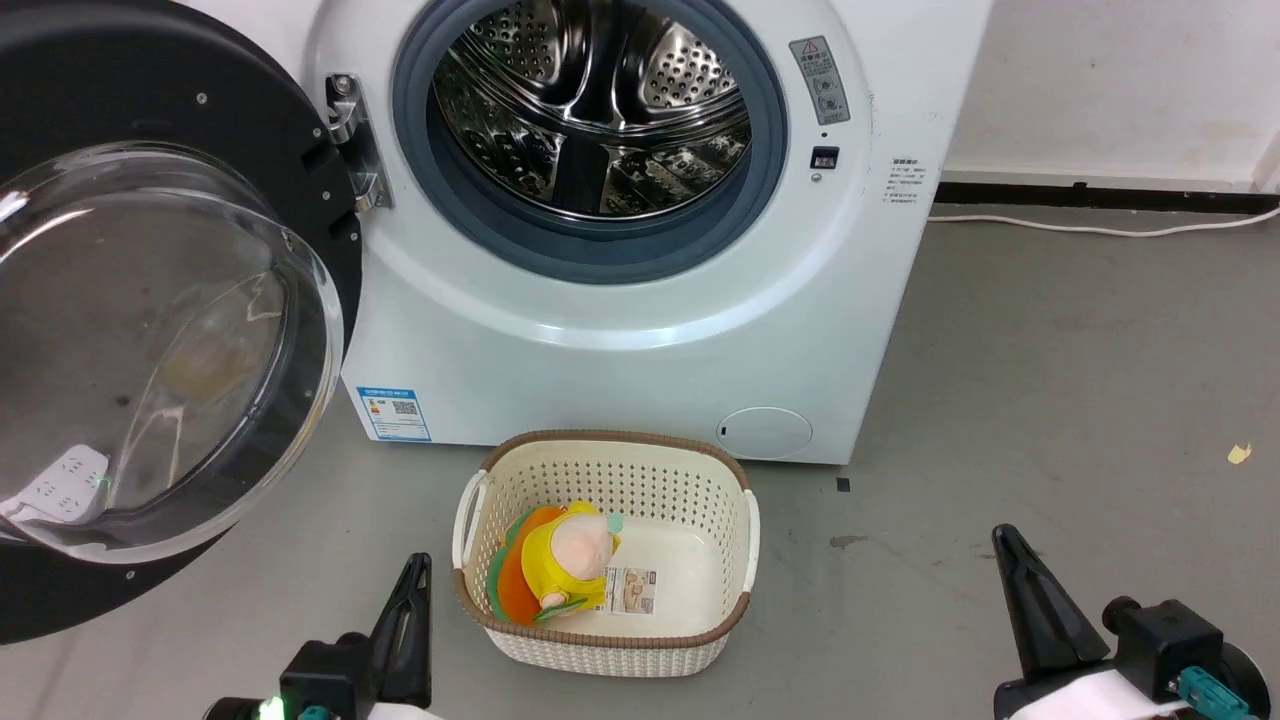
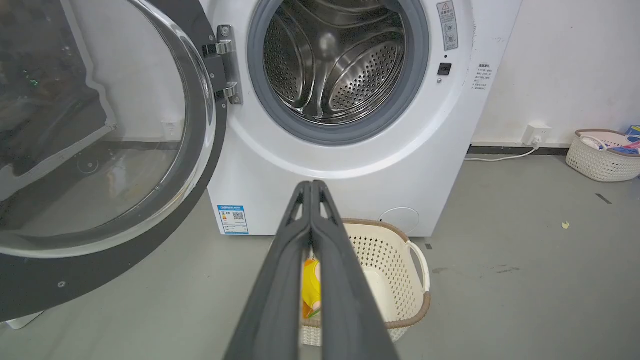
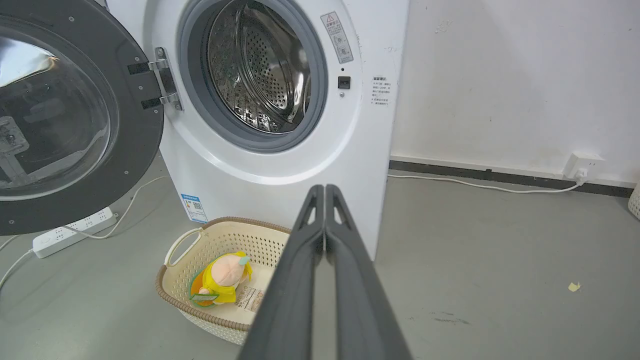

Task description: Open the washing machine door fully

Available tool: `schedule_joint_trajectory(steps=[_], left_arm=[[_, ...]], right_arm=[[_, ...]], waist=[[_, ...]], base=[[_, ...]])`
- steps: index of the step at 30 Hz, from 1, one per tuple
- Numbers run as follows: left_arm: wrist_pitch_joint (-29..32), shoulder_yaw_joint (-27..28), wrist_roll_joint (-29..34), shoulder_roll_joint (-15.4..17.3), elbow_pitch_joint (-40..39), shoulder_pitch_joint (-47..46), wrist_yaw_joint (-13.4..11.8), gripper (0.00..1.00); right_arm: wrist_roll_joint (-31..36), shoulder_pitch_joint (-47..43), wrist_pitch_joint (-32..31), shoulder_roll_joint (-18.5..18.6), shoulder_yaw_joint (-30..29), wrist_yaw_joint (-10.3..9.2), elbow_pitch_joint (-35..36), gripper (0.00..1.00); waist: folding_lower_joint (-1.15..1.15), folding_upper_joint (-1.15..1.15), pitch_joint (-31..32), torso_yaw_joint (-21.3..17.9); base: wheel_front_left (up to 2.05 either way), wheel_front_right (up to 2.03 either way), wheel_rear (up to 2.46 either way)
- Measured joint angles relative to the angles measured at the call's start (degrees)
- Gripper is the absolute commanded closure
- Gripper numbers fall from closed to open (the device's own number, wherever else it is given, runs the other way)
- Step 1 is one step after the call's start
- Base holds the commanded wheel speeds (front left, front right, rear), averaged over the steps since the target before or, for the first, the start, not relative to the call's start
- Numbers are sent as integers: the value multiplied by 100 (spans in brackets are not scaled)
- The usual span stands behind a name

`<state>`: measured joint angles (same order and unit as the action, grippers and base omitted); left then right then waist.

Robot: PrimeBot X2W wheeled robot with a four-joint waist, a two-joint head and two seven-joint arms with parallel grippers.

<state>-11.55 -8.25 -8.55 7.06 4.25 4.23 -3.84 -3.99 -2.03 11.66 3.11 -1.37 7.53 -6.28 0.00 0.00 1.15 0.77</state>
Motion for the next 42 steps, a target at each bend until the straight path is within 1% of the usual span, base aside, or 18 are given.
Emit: schedule_joint_trajectory(steps=[36,42], left_arm=[[449,326,330,-131,-140,-109,151,100],[548,376,392,-205,-197,-188,194,100]], right_arm=[[145,26,-453,0,46,0,240,100],[168,32,-552,0,59,0,287,100]], waist=[[0,0,-44,-30],[0,0,-55,-37]], base=[[0,0,0],[0,0,0]])
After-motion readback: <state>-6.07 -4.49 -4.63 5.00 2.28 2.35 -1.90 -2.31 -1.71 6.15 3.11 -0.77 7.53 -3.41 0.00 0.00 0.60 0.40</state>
